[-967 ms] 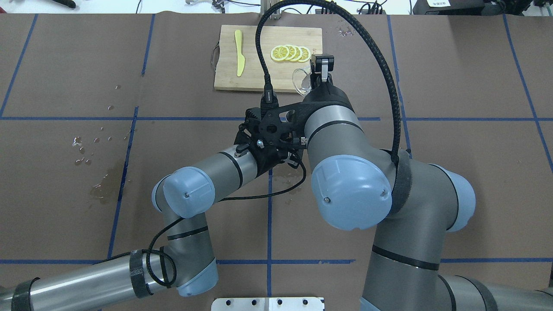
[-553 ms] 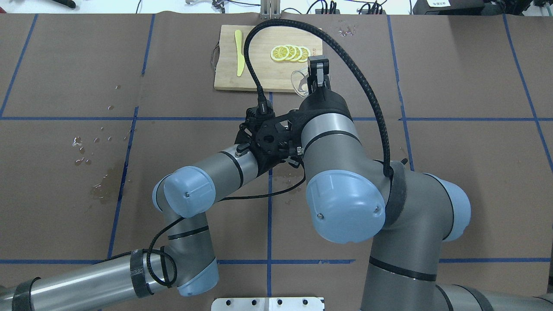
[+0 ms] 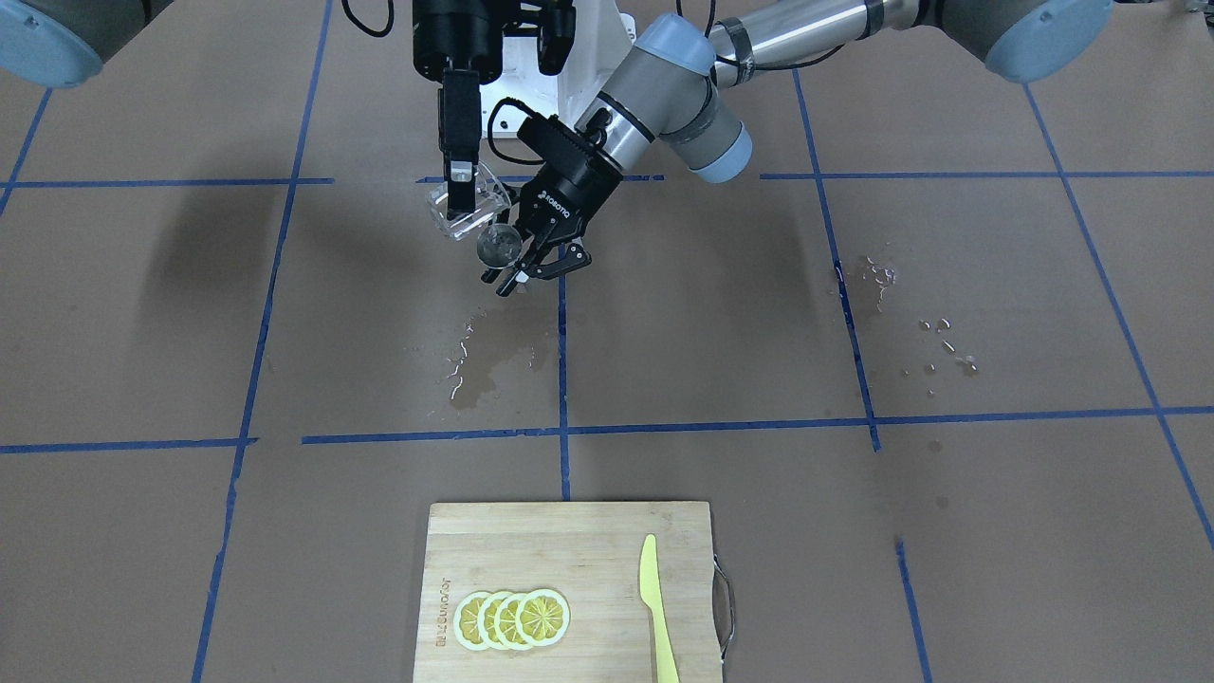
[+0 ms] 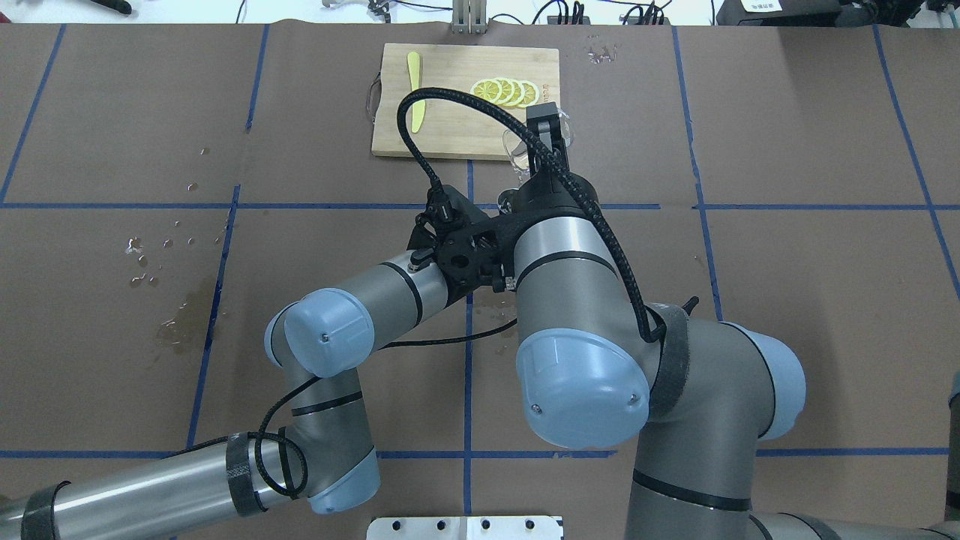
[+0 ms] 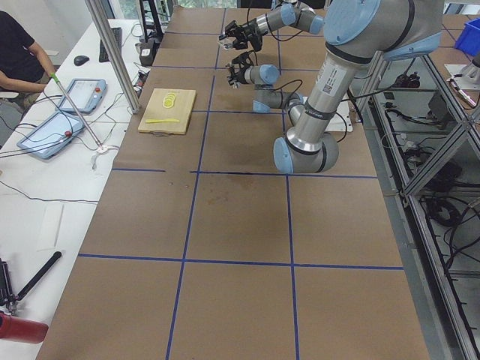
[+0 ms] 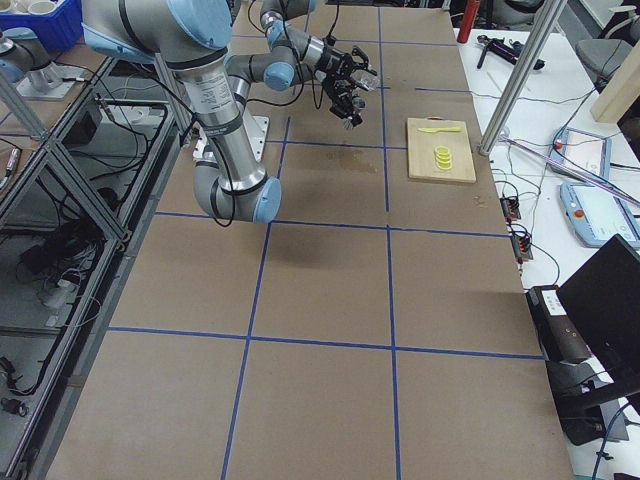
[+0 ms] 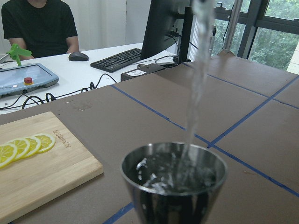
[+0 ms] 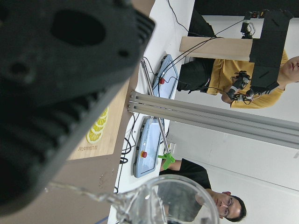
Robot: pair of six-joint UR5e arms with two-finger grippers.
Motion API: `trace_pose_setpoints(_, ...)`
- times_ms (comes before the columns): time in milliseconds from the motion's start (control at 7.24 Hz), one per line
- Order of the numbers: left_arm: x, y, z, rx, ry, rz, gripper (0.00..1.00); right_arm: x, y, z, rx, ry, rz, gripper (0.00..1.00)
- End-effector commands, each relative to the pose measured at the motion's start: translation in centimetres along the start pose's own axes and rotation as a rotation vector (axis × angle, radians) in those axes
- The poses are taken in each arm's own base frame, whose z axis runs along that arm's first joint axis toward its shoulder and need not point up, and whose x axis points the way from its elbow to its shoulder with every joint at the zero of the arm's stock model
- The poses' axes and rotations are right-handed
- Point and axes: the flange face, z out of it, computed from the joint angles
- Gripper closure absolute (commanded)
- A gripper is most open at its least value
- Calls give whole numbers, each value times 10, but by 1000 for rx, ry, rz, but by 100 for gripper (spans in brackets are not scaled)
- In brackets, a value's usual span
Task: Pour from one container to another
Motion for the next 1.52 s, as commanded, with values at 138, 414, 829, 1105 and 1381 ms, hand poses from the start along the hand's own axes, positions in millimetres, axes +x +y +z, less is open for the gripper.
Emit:
trace_pose_setpoints(138,-1,0,0,1,-1,0,100,1,-2,1,-8,12,-17,100)
trace_pose_setpoints(414,-1,0,0,1,-1,0,100,2,-3,-1,4,15,29,100)
trace_pose_setpoints(829,-6,-6,0,6,-3,1,100,-4,-4,-3,13,-2,383,100)
trace_pose_setpoints(1105,-10,-7,0,7,-8,2,100,5,1,-3,62,-9,480,100)
trace_pose_setpoints(1381,-12,-9,0,11,-13,2,100,17,17,8,66,-10,624,100)
